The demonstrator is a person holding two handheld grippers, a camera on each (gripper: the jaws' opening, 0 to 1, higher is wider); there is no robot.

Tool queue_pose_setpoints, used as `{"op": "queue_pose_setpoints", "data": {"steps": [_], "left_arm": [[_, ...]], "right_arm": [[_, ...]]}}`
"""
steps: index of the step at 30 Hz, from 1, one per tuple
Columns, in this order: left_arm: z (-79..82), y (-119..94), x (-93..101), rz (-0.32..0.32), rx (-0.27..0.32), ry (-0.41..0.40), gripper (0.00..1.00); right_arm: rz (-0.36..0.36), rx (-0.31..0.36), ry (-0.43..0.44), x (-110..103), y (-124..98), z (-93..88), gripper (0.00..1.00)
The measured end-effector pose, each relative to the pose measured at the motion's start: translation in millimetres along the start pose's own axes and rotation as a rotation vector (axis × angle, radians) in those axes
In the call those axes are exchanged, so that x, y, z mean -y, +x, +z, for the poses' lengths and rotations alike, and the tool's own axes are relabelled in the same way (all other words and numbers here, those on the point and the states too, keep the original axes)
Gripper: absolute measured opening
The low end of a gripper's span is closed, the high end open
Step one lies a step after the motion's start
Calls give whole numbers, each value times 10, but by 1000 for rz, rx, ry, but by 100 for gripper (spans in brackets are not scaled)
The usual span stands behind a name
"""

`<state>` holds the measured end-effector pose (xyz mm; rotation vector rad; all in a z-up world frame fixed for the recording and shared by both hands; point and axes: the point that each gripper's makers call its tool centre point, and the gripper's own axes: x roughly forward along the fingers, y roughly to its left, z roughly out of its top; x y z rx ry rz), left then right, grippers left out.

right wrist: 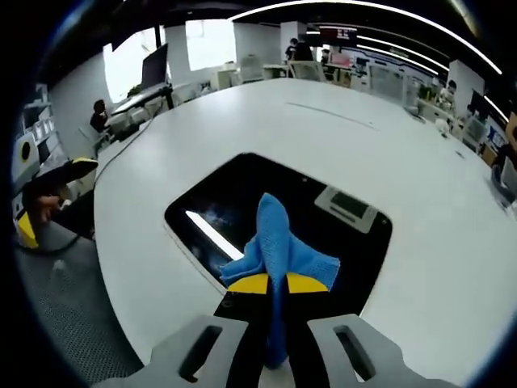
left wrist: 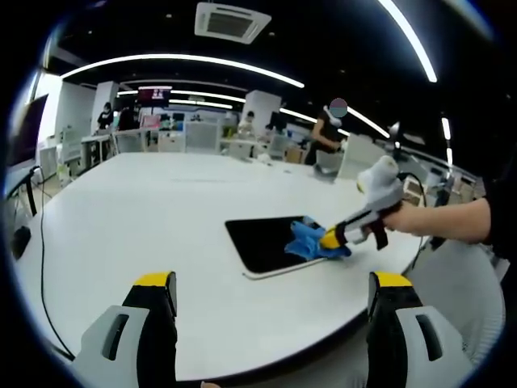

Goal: Wipe the mirror surface with the cleaning cloth until all visible marks leave the cleaned area.

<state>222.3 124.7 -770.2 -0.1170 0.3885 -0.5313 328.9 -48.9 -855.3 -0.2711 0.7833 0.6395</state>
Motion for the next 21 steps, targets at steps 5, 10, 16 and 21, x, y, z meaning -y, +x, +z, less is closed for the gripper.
{"op": "queue_pose_setpoints", "data": {"steps": [5,10,16,21], "left_arm": [[3,0,-1,1,2,-1,99],[3,0,-1,1,2,-4,99],[5,3,-3,0,3,-5,99],[14,7,-8,4,6,-6,99]], "right_arm": [[22,8,-7,-103,53,56,0],[52,12,-32,-258,130,134,0],[89,22,-55,-446,228,232,1],[117,28,-72,-588,293,301,1]]}}
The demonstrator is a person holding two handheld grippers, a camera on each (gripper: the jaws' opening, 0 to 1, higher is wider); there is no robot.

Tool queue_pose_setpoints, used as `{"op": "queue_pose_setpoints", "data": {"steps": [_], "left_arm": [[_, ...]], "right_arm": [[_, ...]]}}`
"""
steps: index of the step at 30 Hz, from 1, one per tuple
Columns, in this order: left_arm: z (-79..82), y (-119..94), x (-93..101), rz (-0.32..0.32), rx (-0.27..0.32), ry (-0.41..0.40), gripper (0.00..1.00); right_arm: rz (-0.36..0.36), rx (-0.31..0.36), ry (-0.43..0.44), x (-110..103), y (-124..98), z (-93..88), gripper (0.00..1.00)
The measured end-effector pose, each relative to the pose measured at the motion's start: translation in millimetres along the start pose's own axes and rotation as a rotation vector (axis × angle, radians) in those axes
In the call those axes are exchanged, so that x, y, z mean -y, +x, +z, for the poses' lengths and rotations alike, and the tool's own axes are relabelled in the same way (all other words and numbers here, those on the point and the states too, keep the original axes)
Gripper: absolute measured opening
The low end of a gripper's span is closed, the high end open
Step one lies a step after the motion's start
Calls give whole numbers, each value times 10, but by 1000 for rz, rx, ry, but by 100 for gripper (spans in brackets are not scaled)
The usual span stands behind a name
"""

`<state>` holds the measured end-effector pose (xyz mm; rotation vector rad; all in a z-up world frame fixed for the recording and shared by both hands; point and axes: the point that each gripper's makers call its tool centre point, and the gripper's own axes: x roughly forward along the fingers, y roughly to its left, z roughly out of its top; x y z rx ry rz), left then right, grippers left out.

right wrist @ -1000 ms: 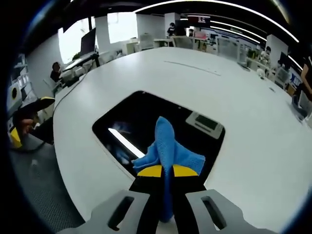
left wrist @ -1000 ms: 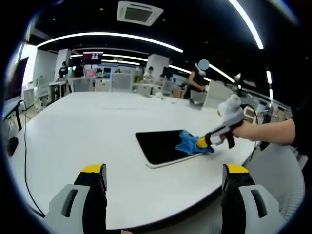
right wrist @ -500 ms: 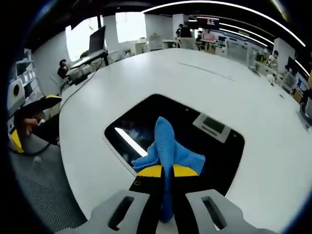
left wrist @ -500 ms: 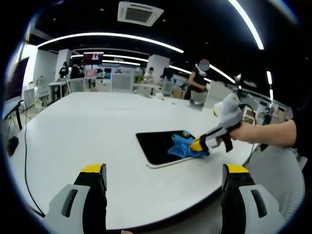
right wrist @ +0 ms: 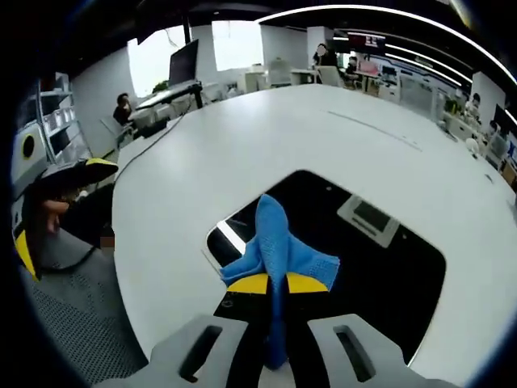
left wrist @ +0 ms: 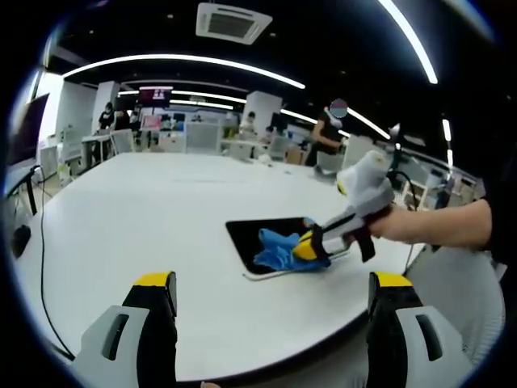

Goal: Wipe the mirror surface with the cleaning cloth until all visible marks leave the cleaned area.

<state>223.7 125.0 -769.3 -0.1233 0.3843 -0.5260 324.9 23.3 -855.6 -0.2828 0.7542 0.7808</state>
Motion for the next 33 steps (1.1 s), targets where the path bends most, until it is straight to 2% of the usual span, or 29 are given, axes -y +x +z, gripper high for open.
{"op": "queue_pose_setpoints", "data": {"steps": [14,33], "left_arm": [[-8,2,-11,7,-4,2,99],[-10,-5,1,-1,-10,13,99]], "right_arm": [[56,13,-24,-242,167,168,1],[89,24,-6,-310,209,217,1]]}}
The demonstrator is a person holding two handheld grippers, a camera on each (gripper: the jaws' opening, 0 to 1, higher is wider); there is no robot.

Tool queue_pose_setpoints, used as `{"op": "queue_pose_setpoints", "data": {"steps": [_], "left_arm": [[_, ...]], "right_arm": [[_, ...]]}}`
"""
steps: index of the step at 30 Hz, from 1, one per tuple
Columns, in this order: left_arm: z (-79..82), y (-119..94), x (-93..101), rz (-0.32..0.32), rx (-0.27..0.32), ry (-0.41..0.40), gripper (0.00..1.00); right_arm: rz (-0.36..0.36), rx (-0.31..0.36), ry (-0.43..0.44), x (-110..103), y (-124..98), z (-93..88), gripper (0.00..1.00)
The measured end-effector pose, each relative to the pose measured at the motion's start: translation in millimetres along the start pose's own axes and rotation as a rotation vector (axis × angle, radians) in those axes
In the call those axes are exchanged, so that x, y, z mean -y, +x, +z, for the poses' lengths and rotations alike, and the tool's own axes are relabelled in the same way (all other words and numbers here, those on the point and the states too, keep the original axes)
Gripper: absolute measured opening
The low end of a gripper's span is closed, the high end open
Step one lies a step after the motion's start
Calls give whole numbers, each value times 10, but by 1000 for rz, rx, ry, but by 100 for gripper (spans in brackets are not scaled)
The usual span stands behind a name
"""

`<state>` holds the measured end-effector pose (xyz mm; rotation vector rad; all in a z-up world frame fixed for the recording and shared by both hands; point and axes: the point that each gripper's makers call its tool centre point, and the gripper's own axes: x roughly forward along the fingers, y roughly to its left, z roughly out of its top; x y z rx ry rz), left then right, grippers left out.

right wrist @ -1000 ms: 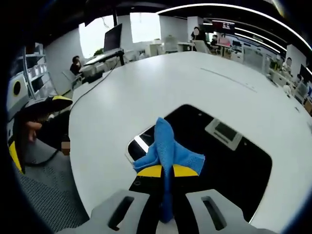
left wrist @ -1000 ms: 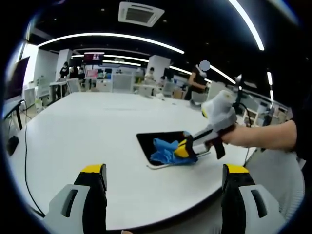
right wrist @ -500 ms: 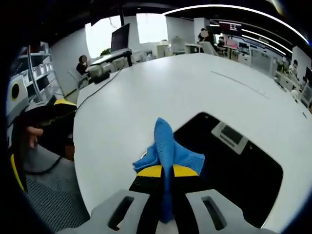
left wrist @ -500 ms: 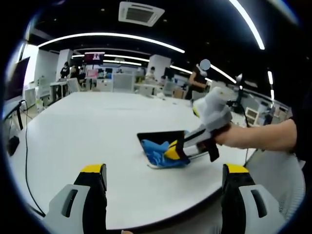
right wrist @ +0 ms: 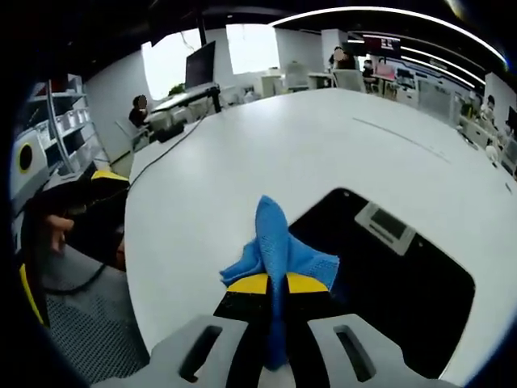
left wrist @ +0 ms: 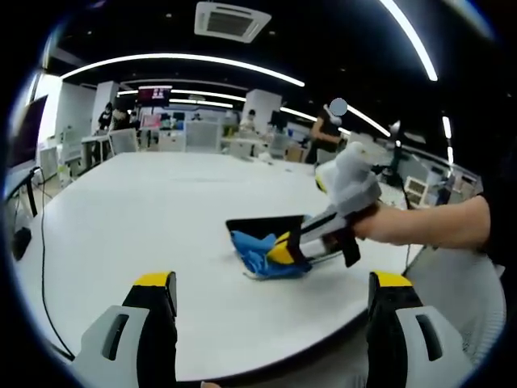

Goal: Wipe the mirror surface with the cleaning cloth until all visible marks leave the cleaned area.

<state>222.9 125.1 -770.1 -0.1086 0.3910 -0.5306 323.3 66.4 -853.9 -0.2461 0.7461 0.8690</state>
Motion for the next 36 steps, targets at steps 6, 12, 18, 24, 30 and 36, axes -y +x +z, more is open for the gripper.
{"op": "queue_pose_setpoints", "data": {"steps": [6,12,18,24,30,36], "left_arm": [[0,-1,-1,-1,-1,4,99],[-5,-3,-1,-2,-5,3,99],[-6,-1,-4,-2,-6,1,99],[-9,-4,-1,-2,-6,0,99],[-9,-6,0,-2,-5,-2,99],[-12,-5,4,-3,-6,-4,99]], "right_arm": [[4,0,-2,-22,15,15,1],[13,-1,-6,-49,43,40,1],[20,0,-8,-77,64,59,1],[24,-1,-13,-93,58,61,1],[39,-7,-1,-81,59,60,0],[52,-14,0,-69,62,71,0]]}}
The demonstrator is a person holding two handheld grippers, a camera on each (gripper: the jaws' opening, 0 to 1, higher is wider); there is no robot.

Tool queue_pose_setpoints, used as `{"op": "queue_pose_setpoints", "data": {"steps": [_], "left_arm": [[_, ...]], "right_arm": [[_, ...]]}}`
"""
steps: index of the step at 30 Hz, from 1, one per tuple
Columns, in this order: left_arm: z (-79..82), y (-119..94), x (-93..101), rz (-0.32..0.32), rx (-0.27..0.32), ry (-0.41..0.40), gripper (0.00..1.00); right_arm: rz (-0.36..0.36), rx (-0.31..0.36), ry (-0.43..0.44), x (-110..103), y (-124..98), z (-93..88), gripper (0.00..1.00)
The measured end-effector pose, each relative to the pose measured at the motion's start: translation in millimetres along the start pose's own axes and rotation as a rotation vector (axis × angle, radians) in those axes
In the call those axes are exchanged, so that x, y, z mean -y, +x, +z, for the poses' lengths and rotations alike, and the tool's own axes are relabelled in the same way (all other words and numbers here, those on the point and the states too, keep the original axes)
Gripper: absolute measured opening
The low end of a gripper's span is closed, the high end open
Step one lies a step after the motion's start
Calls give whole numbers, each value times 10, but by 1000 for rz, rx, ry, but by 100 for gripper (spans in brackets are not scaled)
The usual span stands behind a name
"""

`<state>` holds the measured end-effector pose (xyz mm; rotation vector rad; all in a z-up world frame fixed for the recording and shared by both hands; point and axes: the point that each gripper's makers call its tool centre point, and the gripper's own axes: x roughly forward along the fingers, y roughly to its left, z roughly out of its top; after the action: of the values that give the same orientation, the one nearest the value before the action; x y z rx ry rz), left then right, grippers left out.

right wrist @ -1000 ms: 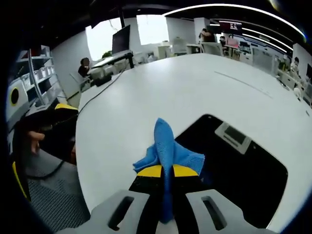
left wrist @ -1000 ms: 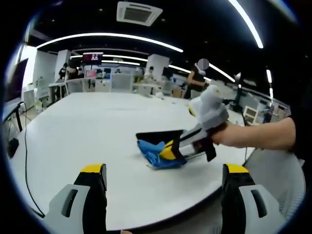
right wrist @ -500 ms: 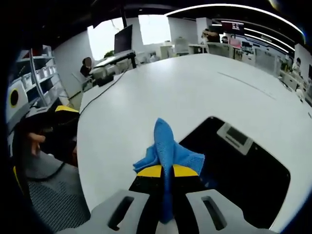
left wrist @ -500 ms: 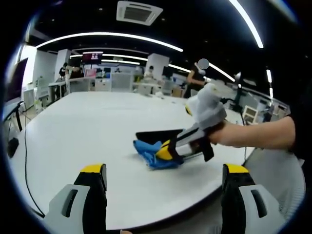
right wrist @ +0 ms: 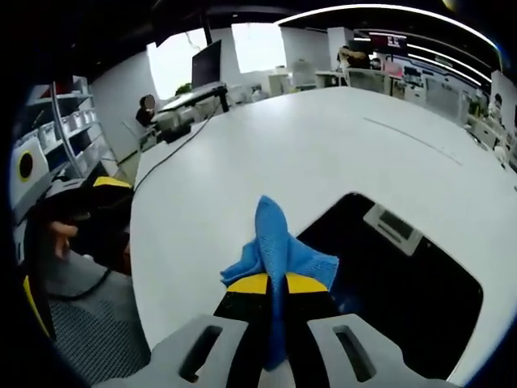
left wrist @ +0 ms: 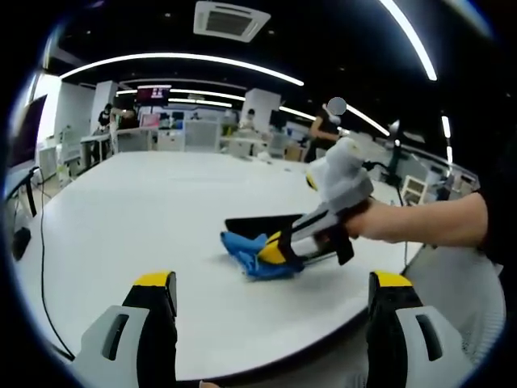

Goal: Wipe the mirror surface with the cleaning cloth until all visible marks leave the cleaned area.

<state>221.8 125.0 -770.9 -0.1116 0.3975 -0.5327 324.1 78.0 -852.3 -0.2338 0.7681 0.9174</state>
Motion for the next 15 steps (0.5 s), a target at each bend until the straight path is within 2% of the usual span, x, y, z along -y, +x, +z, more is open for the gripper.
{"op": "queue_pose_setpoints", "data": {"steps": [9,15], "left_arm": [[5,3,-7,4,2,-3,99],[5,7,-3,1,1,-1,99]], "right_arm": [[7,0,17,67,36,42,0],[6,-16,-7,138,75,89,0]]}}
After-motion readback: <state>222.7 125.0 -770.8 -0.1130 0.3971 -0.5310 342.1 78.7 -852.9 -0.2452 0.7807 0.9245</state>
